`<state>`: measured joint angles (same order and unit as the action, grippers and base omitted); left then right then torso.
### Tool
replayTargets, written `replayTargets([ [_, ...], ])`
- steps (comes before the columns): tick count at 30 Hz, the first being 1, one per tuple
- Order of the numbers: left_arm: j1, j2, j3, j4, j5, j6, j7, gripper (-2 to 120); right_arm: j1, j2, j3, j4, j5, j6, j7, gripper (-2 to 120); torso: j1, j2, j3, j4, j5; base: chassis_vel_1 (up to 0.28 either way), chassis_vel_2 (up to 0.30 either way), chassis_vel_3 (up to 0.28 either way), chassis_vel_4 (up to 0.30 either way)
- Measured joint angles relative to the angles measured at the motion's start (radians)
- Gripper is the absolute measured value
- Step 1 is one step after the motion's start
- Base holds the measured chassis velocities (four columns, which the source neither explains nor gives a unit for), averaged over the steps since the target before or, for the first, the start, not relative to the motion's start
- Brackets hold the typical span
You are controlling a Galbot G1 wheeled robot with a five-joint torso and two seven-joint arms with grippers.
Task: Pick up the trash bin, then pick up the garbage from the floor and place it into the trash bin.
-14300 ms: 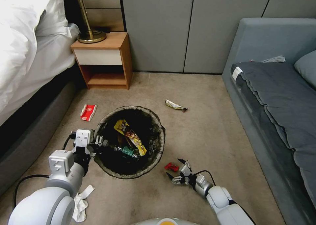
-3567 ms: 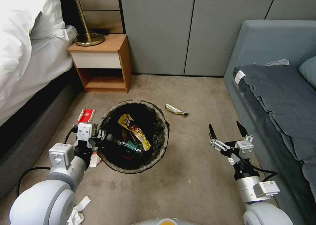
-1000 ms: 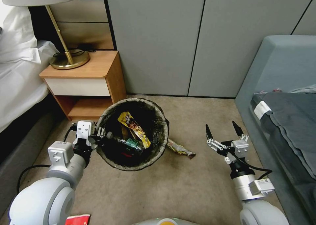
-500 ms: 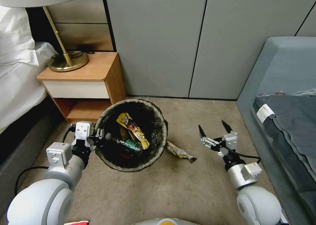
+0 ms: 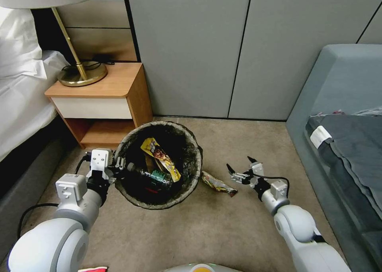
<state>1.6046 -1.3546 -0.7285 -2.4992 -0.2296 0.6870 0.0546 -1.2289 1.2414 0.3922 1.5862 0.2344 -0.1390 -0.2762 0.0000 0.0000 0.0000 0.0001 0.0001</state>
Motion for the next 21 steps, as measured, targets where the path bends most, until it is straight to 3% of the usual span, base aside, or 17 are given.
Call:
replayTargets([
  [7, -0.002, -0.002, 0.007, -0.001, 0.001, 0.0, 0.0, 1, 0.093, 0.018, -0.045, -0.118, -0.015, -0.057, -0.024, 100, 0.0, 0.0, 0.0, -0.0001, -0.0002, 0.0, 0.0, 0.0, 0.0],
  [21, -0.009, 0.0, 0.01, -0.001, 0.001, 0.0, 0.0, 1, 0.191, 0.082, -0.105, -0.36, -0.124, -0.016, -0.02, 100, 0.0, 0.0, 0.0, -0.0001, -0.0002, 0.0, 0.0, 0.0, 0.0],
])
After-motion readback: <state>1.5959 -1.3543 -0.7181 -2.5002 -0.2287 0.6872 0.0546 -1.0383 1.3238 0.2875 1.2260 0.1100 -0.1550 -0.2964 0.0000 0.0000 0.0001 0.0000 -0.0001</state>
